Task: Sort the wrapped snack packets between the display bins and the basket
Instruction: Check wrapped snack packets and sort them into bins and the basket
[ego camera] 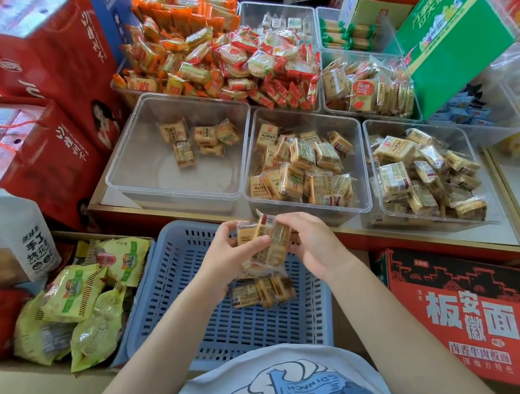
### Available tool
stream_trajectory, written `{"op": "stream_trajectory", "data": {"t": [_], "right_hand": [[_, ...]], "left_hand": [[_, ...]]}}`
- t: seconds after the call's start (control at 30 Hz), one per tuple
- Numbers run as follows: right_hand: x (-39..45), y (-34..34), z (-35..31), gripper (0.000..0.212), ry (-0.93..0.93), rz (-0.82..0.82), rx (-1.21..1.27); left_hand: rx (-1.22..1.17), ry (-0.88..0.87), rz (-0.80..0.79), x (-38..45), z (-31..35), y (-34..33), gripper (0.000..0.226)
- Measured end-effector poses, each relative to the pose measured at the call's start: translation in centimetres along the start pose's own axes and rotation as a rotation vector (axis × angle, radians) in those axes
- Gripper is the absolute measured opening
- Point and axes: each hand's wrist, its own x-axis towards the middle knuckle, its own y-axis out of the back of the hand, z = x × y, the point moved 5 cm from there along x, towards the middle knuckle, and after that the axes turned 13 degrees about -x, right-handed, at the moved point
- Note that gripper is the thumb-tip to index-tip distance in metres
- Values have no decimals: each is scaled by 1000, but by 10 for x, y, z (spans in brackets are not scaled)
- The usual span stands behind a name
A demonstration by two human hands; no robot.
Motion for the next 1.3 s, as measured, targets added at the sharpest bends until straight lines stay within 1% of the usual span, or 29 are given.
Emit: {"op": "stream_trajectory", "data": {"t": [0.07, 0.13, 0.23, 0.27, 0.3, 0.33, 0.4, 0.47, 0.53, 0.6, 0.67, 0.73, 0.77, 0.8, 0.87, 0.93, 0.97, 1.03, 1.1, 1.13, 1.2, 1.23, 1.27, 1.3], "right_hand": [[1, 5, -2, 23, 3, -19, -14], [1, 10, -3, 8, -13, -19, 44], [5, 23, -12, 23, 13, 94, 141], [5, 28, -15, 22, 33, 135, 150], [6, 32, -17, 16, 51, 160, 122], [5, 34, -18, 12, 65, 162, 75], [3, 30, -19, 18, 81, 101, -61], [0, 24, -17, 25, 95, 18, -146], [-1, 25, -13, 34, 115, -16, -145], [1, 34, -11, 45, 116, -37, -132], [7, 49, -11, 51, 101, -42, -156], [12, 68, -15, 40, 77, -42, -128], [15, 78, -15, 33, 57, -50, -72], [17, 88, -16, 31, 35, -61, 1], [20, 106, -20, 35, 6, -76, 139], [27, 117, -27, 39, 4, -101, 215], [30, 120, -32, 40, 9, -121, 234], [38, 122, -42, 44, 20, -159, 264], [46, 122, -50, 47, 29, -194, 269], [51, 122, -53, 48, 33, -204, 260], [62, 122, -58, 48, 44, -217, 245], [68, 122, -60, 46, 52, -224, 236], [74, 121, -63, 43, 62, -232, 219], [82, 121, -64, 37, 65, -232, 195]], "left_hand": [[22, -19, 3, -1, 2, 3, 88], [40, -36, -1, 0, 2, 4, 90], [17, -30, 11, 2, 2, 4, 87], [6, -28, 32, 2, 3, 4, 81], [4, -35, 66, 2, 6, 3, 74], [8, -43, 112, 3, 7, 3, 70], [12, -65, 186, 6, 12, -2, 67], [0, -72, 207, 11, 15, -11, 55], [-22, -75, 190, 14, 17, -26, 37], [-22, -98, 160, 14, 18, -42, 29], [-21, -148, 130, 14, 21, -57, 31], [-81, -159, 120, 17, 24, -68, 33], [-145, -125, 125, 20, 24, -73, 34], [-222, -75, 130, 24, 24, -78, 36], [-330, 28, 109, 31, 24, -89, 43], [-347, 86, 24, 37, 28, -104, 51], [-358, 87, -20, 39, 32, -111, 48], [-437, 98, -52, 45, 35, -121, 45], [-487, 112, -25, 53, 36, -125, 57], [-477, 115, -6, 60, 36, -124, 57], [-423, 121, 40, 71, 39, -122, 38], [-383, 126, 67, 79, 40, -118, 32], [-334, 120, 100, 86, 43, -116, 34], [-280, 105, 152, 94, 48, -113, 42]]}}
